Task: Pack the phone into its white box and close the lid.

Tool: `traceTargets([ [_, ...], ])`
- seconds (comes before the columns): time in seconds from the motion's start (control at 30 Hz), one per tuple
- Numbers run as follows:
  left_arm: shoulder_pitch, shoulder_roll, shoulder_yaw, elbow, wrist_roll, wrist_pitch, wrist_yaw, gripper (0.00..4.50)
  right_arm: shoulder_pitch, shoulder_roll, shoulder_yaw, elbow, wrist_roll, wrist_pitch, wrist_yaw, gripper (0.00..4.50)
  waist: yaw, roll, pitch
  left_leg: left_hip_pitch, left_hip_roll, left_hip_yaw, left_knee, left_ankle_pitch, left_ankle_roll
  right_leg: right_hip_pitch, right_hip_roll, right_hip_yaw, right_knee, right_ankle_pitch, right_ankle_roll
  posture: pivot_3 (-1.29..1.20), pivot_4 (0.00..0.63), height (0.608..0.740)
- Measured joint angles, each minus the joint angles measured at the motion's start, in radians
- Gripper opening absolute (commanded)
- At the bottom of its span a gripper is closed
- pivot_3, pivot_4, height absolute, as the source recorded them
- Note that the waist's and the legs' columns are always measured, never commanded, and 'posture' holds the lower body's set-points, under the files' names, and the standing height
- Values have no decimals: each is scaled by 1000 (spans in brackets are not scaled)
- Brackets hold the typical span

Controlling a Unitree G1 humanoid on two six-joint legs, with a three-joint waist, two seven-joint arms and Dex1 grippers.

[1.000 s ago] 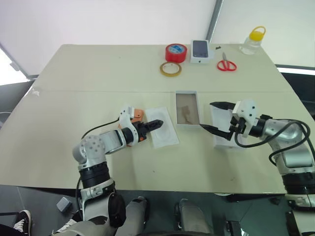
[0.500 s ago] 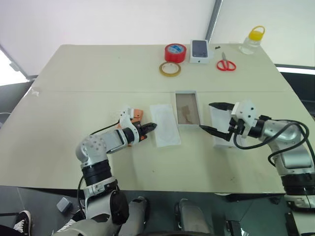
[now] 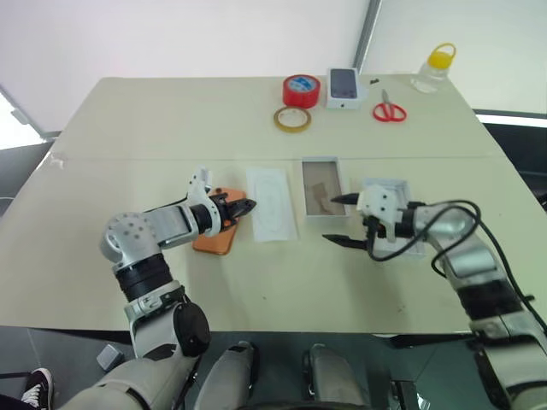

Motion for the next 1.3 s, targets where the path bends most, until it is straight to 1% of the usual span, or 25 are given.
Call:
traceTargets([
  [0.03, 0, 6, -3, 3, 0, -3, -5, 20, -28, 5, 5, 28, -8, -13, 8, 4500, -1, 0, 0, 0, 0, 0, 0, 0, 0, 0, 0, 0, 0, 0, 0, 0, 150, 740],
  [0.13, 1, 23, 0, 15, 3, -36, -11, 0, -59, 18, 34, 104, -32, -43, 37, 3607, -1, 0, 0, 0, 0, -1, 0, 0, 0, 0, 0, 0, 0, 0, 0, 0, 150, 740],
  [0.2, 2, 49, -1, 17, 4, -92, -26, 0, -64, 20, 79, 169, -77, -90, 58, 2676, -2, 0, 0, 0, 0, -1, 0, 0, 0, 0, 0, 0, 0, 0, 0, 0, 150, 740],
  [0.23, 2, 64, -1, 16, 4, -102, -28, 0, -64, 22, 92, 196, -92, -112, 62, 2138, -2, 0, 0, 0, 0, 0, 0, 0, 0, 0, 0, 0, 0, 0, 0, 0, 150, 740],
  [0.27, 2, 77, -2, 16, 4, -106, -30, 0, -73, 28, 93, 213, -99, -133, 61, 1495, -3, 0, 0, 0, 0, 0, 0, 0, -1, 0, 0, 0, 0, 0, 0, 0, 150, 740],
  [0.37, 7, 83, -23, 3, 2, -114, -46, 0, -106, 44, 95, 267, -120, -157, 57, 71, -2, 0, 0, 0, 0, -1, 1, 0, -1, 0, 0, 0, 0, 0, 0, 0, 150, 740],
  [0.47, 12, 87, -47, -6, 2, -141, -49, 0, -105, 60, 95, 265, -114, -162, 73, 71, -2, 0, 0, 0, 0, -1, 0, 0, -1, -1, 0, 0, 0, 0, 0, 0, 150, 740],
  [0.53, 7, 81, -36, -8, -8, -150, -45, 0, -89, 60, 91, 201, -84, -144, 99, 71, -2, 0, 0, -1, 0, -1, 0, 0, -1, -1, 0, 0, 0, 0, 0, 0, 150, 740],
  [0.63, -48, 45, 48, 14, -57, -111, -27, 0, -41, 63, 85, 48, -26, -74, 132, 71, -2, -1, 1, -1, 0, -2, 1, 0, -1, 0, 0, 0, 0, 0, 0, 0, 150, 740],
  [0.7, -119, 32, 117, 45, -99, -66, -14, 0, 6, 63, 88, -57, -9, -29, 133, 71, -1, -1, 1, -1, 0, -2, 1, 0, -1, 0, 0, -1, 0, 0, 0, 0, 150, 740],
  [0.8, -179, 25, 182, 63, -129, -17, 9, 0, 75, 63, 105, -150, -12, 15, 114, 71, -2, -1, 1, -1, 0, -2, 1, 0, -1, 0, 0, 0, 0, 0, 0, 0, 150, 740],
  [0.9, -166, 16, 193, 78, -151, 2, 25, 0, 126, 72, 109, -207, -12, 71, 79, 71, -5, -1, 1, -1, 0, -2, 0, 1, -1, -1, 0, 0, 2, 0, 0, 0, 150, 740],
  [1.0, -129, 12, 162, 75, -175, 2, 29, 0, 139, 80, 109, -255, -6, 113, 62, 899, -6, -1, 1, -1, 0, -2, 0, 1, -2, -2, 0, 0, 2, 0, 0, 0, 150, 740],
  [1.13, -66, 13, 84, 62, -221, 2, 27, 0, 138, 79, 102, -280, 6, 147, 42, 2836, -1, -1, 1, -1, 0, -2, 1, 1, -2, -2, 0, 1, 2, 0, 0, 0, 150, 740],
  [1.23, -53, 15, 47, 59, -235, 2, 25, 0, 140, 42, 59, -334, 86, 235, 64, 2836, 0, -1, 1, -1, -1, -2, 1, 1, -2, -1, 0, 1, 2, 0, 0, 0, 150, 740],
  [1.3, -33, 34, -1, 42, -237, 2, 19, 0, 140, -11, 2, -365, 125, 256, 79, 2836, 1, -2, 1, -1, -1, -2, 0, 1, -2, -1, -1, 1, 1, 0, 0, 0, 150, 740],
])
